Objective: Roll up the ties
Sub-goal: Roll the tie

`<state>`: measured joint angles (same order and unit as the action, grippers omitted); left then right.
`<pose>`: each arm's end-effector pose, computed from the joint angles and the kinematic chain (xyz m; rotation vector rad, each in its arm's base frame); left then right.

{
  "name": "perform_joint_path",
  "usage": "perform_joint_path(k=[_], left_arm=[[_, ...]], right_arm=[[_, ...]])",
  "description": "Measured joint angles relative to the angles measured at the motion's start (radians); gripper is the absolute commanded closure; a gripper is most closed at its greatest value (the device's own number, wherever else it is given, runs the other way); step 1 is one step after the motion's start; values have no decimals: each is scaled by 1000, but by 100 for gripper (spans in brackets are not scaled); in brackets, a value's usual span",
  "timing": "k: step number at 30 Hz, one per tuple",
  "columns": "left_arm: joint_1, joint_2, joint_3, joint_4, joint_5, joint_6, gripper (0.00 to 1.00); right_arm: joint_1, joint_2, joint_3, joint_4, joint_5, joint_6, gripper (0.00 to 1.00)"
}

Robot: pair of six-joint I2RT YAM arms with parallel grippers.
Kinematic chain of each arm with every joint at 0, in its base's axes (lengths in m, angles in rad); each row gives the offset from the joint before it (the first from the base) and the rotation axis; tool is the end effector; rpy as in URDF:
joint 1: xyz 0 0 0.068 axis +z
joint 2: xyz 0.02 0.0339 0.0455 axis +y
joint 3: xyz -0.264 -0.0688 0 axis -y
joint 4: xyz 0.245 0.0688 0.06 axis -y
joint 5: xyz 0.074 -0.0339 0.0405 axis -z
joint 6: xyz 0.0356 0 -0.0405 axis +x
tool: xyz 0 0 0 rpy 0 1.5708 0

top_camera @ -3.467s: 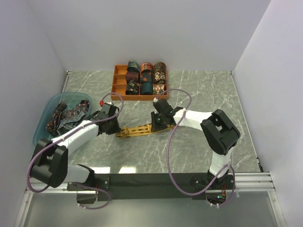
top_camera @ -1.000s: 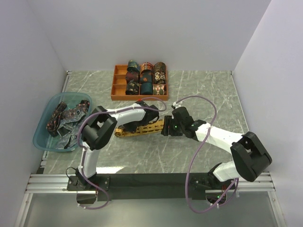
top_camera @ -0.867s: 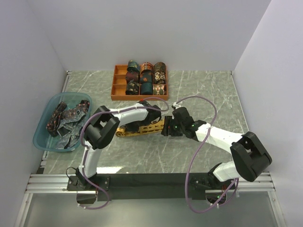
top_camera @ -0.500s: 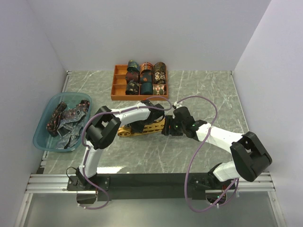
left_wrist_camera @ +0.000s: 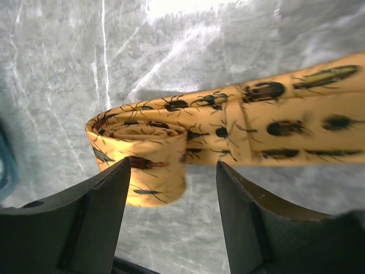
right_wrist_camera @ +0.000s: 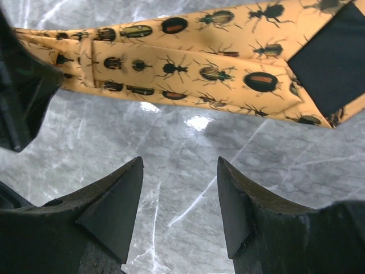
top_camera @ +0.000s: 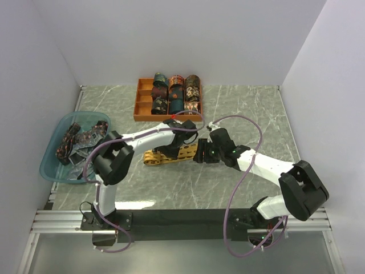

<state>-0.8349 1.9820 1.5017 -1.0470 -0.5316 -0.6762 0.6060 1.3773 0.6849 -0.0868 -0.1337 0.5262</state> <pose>0.2651 -0.2659 0.1909 0.1983 2.6961 0.4954 0.2224 0.1599 0.1856 -0.1665 2.4494 0.6886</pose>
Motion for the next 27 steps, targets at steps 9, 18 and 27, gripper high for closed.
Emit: perform_joint_path(k=[9, 18, 27], left_arm=[[42, -156, -70, 95, 42, 3, 25], [241, -504, -288, 296, 236, 41, 21], [474, -791, -577, 446, 410, 113, 23]], right_arm=[[4, 16, 16, 21, -60, -29, 41], [62, 190, 214, -3, -52, -48, 43], [72, 381, 341, -31, -43, -45, 44]])
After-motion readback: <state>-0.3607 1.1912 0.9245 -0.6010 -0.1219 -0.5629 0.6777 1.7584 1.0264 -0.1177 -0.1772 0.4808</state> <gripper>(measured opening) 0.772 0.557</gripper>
